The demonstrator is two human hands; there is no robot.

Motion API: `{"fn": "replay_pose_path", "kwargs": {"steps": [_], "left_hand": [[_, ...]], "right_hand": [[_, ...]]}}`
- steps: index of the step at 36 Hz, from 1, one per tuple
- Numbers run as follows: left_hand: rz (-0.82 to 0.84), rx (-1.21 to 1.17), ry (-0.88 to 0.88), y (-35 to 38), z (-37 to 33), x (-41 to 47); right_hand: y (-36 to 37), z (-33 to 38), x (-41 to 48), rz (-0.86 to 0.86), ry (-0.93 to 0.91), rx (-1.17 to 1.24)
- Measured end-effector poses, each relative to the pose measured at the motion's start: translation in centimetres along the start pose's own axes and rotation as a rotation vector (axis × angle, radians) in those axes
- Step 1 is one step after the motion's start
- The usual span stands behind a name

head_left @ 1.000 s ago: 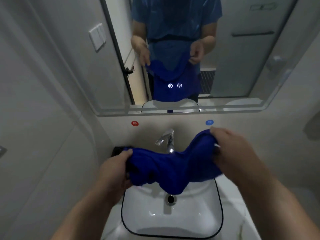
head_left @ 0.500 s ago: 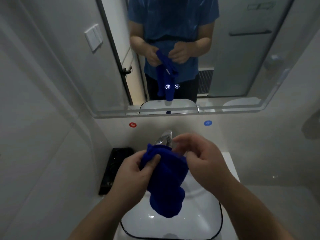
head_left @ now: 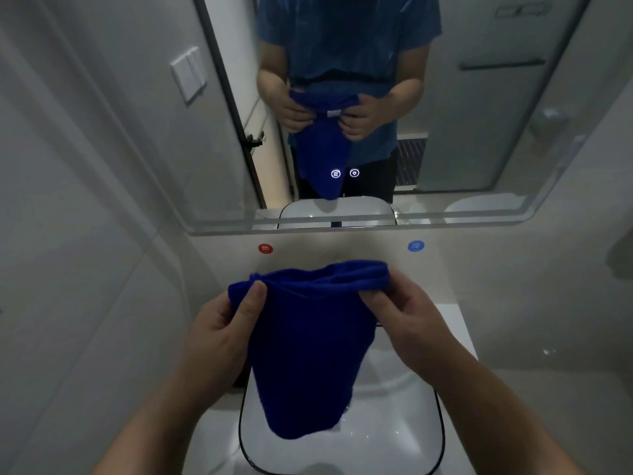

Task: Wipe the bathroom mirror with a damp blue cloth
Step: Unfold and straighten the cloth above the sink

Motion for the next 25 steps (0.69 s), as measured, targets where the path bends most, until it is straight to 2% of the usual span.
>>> {"fn": "replay_pose_path", "kwargs": {"steps": [3, 5, 7, 9, 12, 16, 18, 21, 25], "left_hand": [[0.086, 0.161, -0.036, -0.5, 1.1, 0.7], [0.122, 0.324, 0.012, -0.7, 0.9, 0.8], [0.178, 0.361, 0.107, 0.3, -0.1, 0.7], [0.280, 0.406, 0.202, 2.2, -1.0, 0.5], [0.362, 0.443, 0.212, 4.6, -1.3, 0.5], [0.315, 0.452, 0.237, 5.0, -1.4, 0.7], [0.302, 0.479, 0.251, 5.3, -1.3, 0.8], [0.240, 0.573, 0.321, 6.1, -1.6, 0.4], [0.300, 0.522, 0.281, 7.5, -0.9, 0.1]], "right_hand": [[1.3, 1.7, -0.1, 0.061, -0.070, -0.117], [2.3, 2.3, -0.2, 0.118, -0.114, -0.280], [3.2, 2.5, -0.3, 0.191, -0.140, -0.391], [3.9, 2.5, -0.4, 0.266, -0.131, -0.418], [3.7, 2.3, -0.4, 0.305, -0.090, -0.380], [1.7, 1.8, -0.1, 0.286, 0.042, -0.100], [0.9, 1.4, 0.0, 0.266, 0.039, -0.156], [0.7, 1.3, -0.1, 0.202, -0.072, -0.321], [0.7, 1.2, -0.3, 0.125, -0.120, -0.330]]}}
Point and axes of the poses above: each hand's wrist, its own x-axis towards the middle knuckle, its own y-axis out of the palm, z = x × y, the point moved 7 cm from there along x, towards the middle knuckle, and after that the axes turned 3 degrees about x, right-handed, at the moved point
